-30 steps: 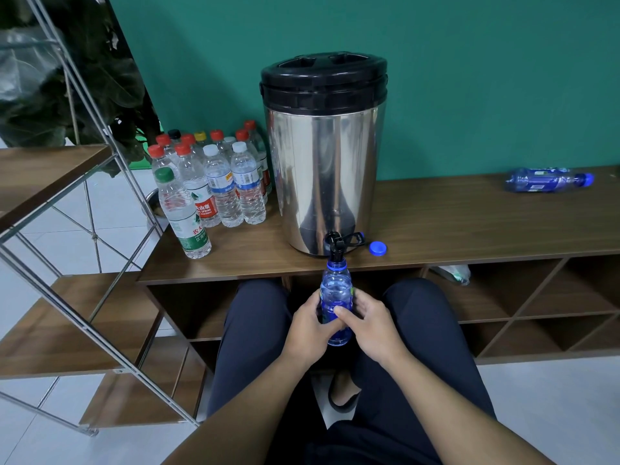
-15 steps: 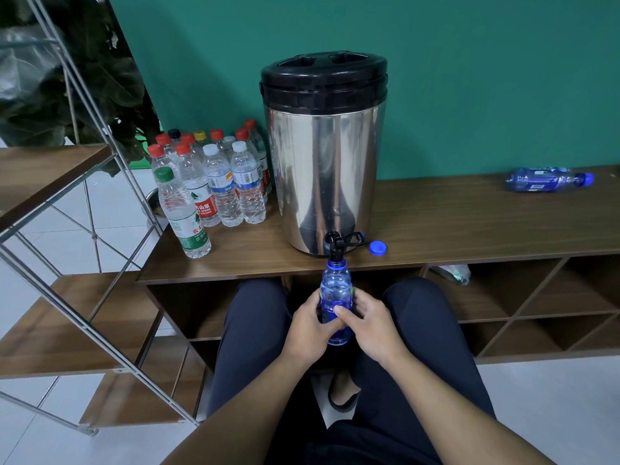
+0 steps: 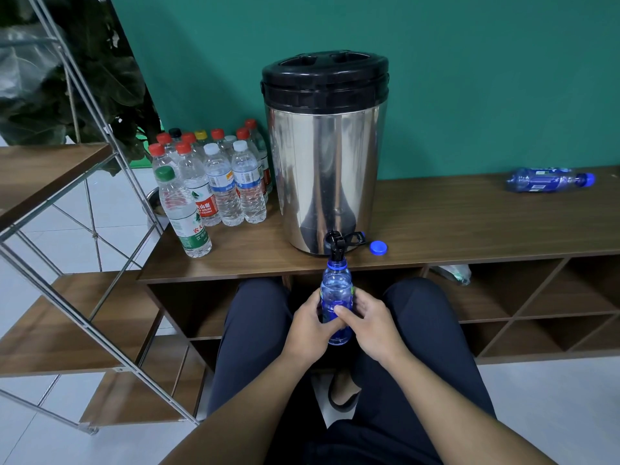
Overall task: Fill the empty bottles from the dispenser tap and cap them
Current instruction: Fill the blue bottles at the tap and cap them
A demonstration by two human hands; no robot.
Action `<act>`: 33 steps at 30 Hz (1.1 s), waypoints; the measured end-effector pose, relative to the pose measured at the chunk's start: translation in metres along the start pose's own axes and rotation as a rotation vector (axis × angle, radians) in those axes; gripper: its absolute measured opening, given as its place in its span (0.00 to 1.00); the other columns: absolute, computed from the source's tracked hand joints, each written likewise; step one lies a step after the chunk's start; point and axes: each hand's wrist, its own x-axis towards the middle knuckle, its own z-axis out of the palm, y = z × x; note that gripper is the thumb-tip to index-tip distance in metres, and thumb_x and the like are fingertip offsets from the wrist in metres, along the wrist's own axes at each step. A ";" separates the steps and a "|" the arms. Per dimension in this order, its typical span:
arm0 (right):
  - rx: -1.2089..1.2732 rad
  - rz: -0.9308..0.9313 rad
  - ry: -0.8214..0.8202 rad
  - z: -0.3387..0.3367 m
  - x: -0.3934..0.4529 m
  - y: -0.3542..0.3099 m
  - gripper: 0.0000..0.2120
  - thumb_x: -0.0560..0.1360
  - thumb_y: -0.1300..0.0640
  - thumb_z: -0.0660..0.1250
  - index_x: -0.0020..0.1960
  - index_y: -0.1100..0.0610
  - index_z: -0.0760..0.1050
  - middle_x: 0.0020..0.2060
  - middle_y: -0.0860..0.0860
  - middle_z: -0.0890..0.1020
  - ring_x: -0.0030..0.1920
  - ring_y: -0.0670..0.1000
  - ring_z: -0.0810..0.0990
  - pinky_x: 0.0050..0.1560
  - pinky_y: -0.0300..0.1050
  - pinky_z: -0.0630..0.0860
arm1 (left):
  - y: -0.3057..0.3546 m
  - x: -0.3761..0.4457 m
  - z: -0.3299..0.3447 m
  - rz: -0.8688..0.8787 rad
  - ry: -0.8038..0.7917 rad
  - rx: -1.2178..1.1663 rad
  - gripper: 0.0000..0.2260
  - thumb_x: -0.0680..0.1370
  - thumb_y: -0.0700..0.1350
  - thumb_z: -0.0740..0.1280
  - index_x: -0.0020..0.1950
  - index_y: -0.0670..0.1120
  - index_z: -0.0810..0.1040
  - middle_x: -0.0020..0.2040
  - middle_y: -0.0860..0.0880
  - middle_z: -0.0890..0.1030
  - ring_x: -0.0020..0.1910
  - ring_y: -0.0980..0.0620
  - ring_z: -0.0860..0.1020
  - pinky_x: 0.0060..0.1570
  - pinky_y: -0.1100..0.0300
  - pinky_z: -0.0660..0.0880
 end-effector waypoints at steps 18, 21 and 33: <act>-0.007 0.007 -0.004 0.000 0.000 0.000 0.19 0.83 0.65 0.74 0.70 0.49 0.83 0.61 0.46 0.90 0.64 0.48 0.88 0.70 0.54 0.82 | 0.000 0.000 0.000 0.004 0.002 0.007 0.22 0.78 0.40 0.80 0.70 0.55 0.82 0.61 0.54 0.88 0.61 0.53 0.87 0.68 0.45 0.81; -0.006 0.005 -0.005 0.000 0.001 0.001 0.19 0.83 0.65 0.74 0.70 0.48 0.83 0.61 0.47 0.90 0.64 0.49 0.88 0.70 0.55 0.82 | 0.000 0.000 0.000 0.003 0.003 -0.002 0.23 0.78 0.40 0.80 0.70 0.55 0.82 0.62 0.54 0.88 0.62 0.53 0.86 0.69 0.44 0.81; -0.012 -0.001 -0.007 0.000 0.000 0.000 0.19 0.83 0.66 0.74 0.70 0.49 0.83 0.60 0.47 0.90 0.64 0.48 0.88 0.70 0.53 0.82 | 0.001 0.000 0.000 -0.006 0.007 0.009 0.23 0.77 0.40 0.80 0.69 0.55 0.82 0.60 0.55 0.88 0.60 0.54 0.87 0.67 0.46 0.82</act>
